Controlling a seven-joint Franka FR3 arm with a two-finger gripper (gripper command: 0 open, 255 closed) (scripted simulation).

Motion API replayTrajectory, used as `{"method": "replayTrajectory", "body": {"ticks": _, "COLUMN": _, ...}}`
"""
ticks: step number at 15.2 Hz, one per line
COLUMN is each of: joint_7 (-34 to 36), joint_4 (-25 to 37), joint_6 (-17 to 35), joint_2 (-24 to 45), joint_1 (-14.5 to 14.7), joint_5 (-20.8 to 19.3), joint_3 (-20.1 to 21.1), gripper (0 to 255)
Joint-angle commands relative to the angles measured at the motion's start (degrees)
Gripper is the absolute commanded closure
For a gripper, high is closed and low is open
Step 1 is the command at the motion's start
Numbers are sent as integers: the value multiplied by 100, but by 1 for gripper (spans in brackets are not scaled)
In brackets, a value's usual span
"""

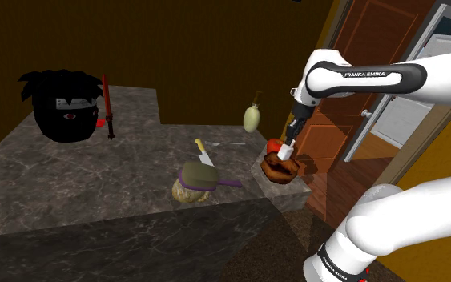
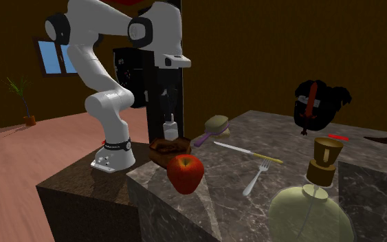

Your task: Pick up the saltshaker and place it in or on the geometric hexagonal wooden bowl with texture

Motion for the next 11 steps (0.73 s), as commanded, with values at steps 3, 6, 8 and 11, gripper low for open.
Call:
{"method": "replayTrajectory", "body": {"ticks": 3, "joint_7": 2, "joint_4": -197, "joint_6": 219, "joint_2": 19, "joint_1": -10, "joint_5": -22, "joint_3": -27, "gripper": 255}}
{"method": "replayTrajectory", "body": {"ticks": 6, "joint_7": 2, "joint_4": -196, "joint_6": 220, "joint_2": 19, "joint_1": -10, "joint_5": -22, "joint_3": -27, "gripper": 255}}
{"method": "replayTrajectory", "body": {"ticks": 8, "joint_7": 2, "joint_4": -196, "joint_6": 220, "joint_2": 19, "joint_1": -10, "joint_5": -22, "joint_3": -27, "gripper": 255}}
{"method": "replayTrajectory", "body": {"ticks": 11, "joint_7": 2, "joint_4": -195, "joint_6": 219, "joint_2": 19, "joint_1": -10, "joint_5": -22, "joint_3": -27, "gripper": 0}}
